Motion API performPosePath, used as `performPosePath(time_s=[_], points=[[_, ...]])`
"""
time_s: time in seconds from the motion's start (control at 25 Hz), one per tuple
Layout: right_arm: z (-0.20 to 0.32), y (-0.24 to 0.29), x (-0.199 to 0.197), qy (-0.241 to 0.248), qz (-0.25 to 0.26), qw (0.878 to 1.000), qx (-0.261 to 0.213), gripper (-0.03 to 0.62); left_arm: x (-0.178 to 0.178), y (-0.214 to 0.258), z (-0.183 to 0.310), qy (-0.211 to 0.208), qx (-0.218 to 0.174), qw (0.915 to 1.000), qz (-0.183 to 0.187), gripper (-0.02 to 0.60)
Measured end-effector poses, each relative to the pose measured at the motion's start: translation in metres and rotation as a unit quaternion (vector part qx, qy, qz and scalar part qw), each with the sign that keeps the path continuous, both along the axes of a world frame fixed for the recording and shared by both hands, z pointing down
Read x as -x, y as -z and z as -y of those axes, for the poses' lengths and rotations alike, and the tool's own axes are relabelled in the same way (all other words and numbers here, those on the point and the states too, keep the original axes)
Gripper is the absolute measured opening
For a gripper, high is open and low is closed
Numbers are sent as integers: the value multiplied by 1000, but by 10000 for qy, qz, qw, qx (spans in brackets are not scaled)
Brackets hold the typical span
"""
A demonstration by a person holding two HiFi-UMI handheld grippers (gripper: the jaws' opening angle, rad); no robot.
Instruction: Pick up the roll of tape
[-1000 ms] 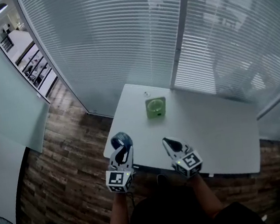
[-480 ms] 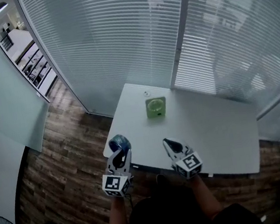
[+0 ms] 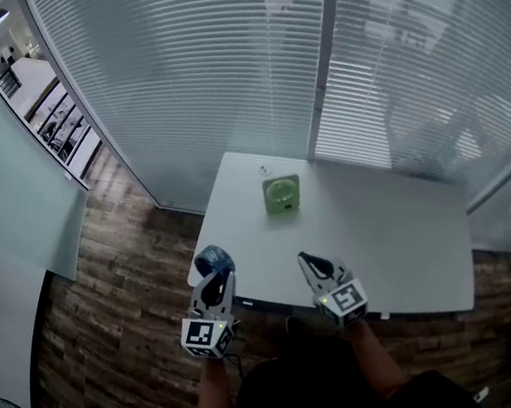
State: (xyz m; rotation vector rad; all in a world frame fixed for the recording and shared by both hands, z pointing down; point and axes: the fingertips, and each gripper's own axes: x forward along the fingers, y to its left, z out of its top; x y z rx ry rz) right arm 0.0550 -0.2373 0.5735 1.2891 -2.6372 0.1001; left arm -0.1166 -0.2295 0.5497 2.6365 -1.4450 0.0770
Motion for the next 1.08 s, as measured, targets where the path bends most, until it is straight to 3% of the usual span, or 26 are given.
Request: performPosePath(time_s=[1.08], points=[[-3,4,0,-30,-38,10000,20,6,-4,-2,-3,-164,137,9998,6,54]])
